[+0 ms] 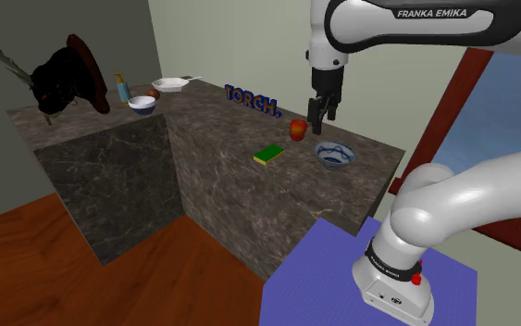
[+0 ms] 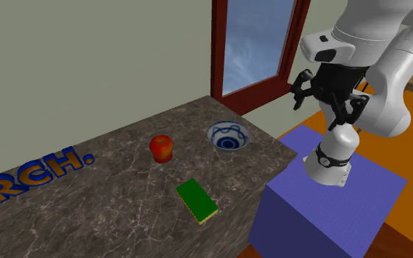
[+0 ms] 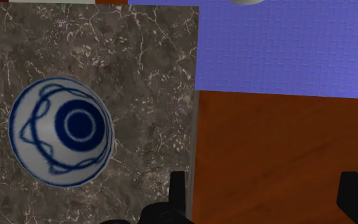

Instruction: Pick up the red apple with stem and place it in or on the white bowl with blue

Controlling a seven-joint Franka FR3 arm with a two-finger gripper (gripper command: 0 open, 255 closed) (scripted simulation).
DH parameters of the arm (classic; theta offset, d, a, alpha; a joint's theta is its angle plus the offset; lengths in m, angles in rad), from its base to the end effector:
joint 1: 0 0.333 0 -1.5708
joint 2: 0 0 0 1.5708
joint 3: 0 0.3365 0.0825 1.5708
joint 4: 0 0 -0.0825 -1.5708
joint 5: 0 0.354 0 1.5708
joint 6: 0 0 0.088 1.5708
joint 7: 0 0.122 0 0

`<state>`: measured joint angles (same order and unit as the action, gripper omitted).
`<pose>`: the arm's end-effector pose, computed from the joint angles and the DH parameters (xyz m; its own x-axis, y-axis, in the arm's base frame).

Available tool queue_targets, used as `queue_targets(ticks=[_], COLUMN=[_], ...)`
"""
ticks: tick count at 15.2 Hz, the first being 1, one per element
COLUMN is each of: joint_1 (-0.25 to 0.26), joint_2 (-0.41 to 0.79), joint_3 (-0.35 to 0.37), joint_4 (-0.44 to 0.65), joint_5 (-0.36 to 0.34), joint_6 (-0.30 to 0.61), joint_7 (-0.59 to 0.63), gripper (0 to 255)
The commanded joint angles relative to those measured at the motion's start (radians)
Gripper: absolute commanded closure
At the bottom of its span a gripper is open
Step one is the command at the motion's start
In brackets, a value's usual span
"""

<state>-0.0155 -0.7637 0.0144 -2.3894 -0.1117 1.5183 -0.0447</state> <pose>0.2593 -0.0131 0.5662 0.9932 0.0324 -0.1122 0.0455 -0.9922 0.1163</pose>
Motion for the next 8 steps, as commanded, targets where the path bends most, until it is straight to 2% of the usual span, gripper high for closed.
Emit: queue_targets(ticks=[1,8], joint_1=[0.0,-0.044], joint_2=[0.0,0.208], joint_3=[0.0,-0.109], joint_4=[0.0,0.065], joint_5=[0.0,-0.06], joint_6=[0.0,0.146], joint_7=[0.0,-0.094], gripper=[0,0])
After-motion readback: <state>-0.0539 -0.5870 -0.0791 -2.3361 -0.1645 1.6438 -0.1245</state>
